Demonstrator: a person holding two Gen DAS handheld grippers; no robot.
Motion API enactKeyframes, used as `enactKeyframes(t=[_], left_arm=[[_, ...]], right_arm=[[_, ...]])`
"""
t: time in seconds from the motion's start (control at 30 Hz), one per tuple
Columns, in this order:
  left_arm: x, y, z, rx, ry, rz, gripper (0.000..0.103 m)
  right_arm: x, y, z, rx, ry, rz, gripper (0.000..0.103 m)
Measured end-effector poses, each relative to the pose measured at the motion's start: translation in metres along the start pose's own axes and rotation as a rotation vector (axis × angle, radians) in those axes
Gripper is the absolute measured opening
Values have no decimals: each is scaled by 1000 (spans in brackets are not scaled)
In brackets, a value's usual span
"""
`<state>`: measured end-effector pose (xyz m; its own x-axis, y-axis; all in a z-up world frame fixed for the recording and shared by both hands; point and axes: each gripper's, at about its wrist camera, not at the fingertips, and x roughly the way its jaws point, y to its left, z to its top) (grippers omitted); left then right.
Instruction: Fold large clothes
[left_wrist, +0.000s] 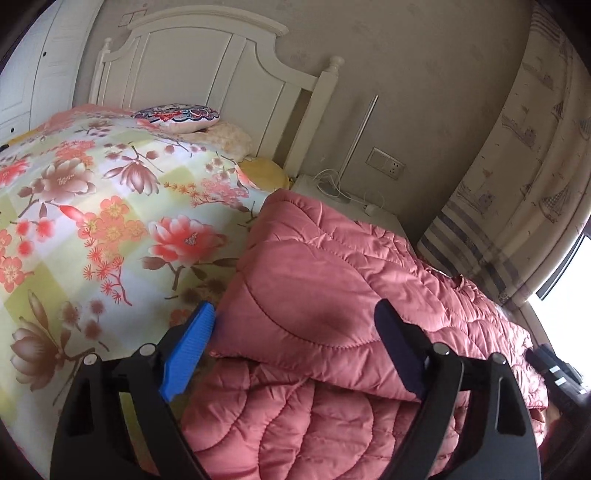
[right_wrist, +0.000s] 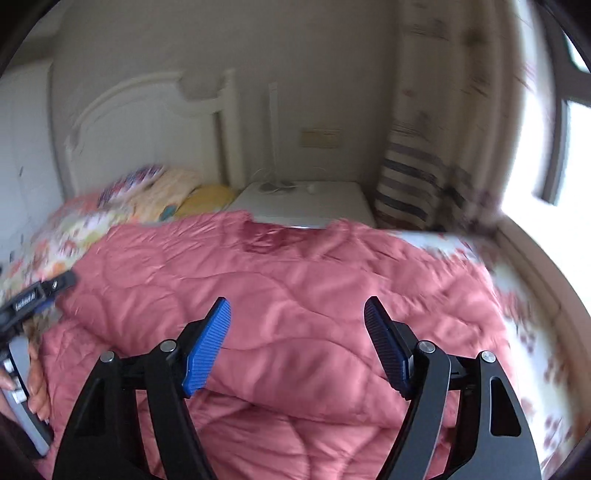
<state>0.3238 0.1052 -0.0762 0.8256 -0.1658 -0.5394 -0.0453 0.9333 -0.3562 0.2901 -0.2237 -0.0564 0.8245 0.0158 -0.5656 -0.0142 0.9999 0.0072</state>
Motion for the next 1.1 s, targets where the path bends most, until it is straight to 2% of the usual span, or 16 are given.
enactKeyframes(t=[0.07, 0.1, 0.13, 0.2, 0.27, 0.33, 0.37, 0.47, 0.5, 0.53, 0.6, 0.7, 0.8, 0.83, 0.97, 1.1], left_arm=[[-4, 6, 3, -32, -10, 6, 87], [-7, 8, 6, -45, -20, 14, 87], [-16, 12, 11, -80, -51, 23, 87], [-30, 11, 25, -113, -90, -20, 87], [-32, -2, 38, -77, -72, -76, 87], [-14, -21, 48, -19, 25, -193, 87], [-3, -25, 47, -4, 68, -211, 87], [45, -23, 26, 16, 205, -128, 87], [54, -20, 19, 16, 232, -121, 86], [58, -20, 12, 50, 220, -116, 86], [50, -30, 19, 100, 213, -93, 87], [36, -28, 52, 9, 169, -194, 87], [46, -30, 85, 4, 134, -161, 87], [55, -32, 91, 4, 155, -157, 87], [128, -20, 84, -19, 366, -121, 86], [128, -21, 92, -59, 340, -130, 86]], right_arm=[[24, 11, -1, -64, 96, -28, 75], [44, 13, -8, -81, 183, -43, 78], [55, 11, -16, -74, 222, -39, 79], [58, 0, -23, -14, 213, -1, 84], [59, -9, -23, 17, 213, 20, 87], [61, -10, -24, 24, 217, 28, 87], [61, -9, -23, 20, 217, 25, 87], [59, -7, -22, 19, 212, 26, 87], [59, -7, -22, 25, 211, 33, 87], [59, -9, -23, 32, 210, 43, 87], [59, -9, -22, 37, 209, 55, 88], [57, -10, -22, 36, 210, 55, 88], [58, -11, -22, 42, 210, 62, 88], [58, -12, -22, 44, 210, 66, 88], [58, -15, -22, 57, 209, 82, 88], [58, -17, -22, 66, 205, 103, 88]])
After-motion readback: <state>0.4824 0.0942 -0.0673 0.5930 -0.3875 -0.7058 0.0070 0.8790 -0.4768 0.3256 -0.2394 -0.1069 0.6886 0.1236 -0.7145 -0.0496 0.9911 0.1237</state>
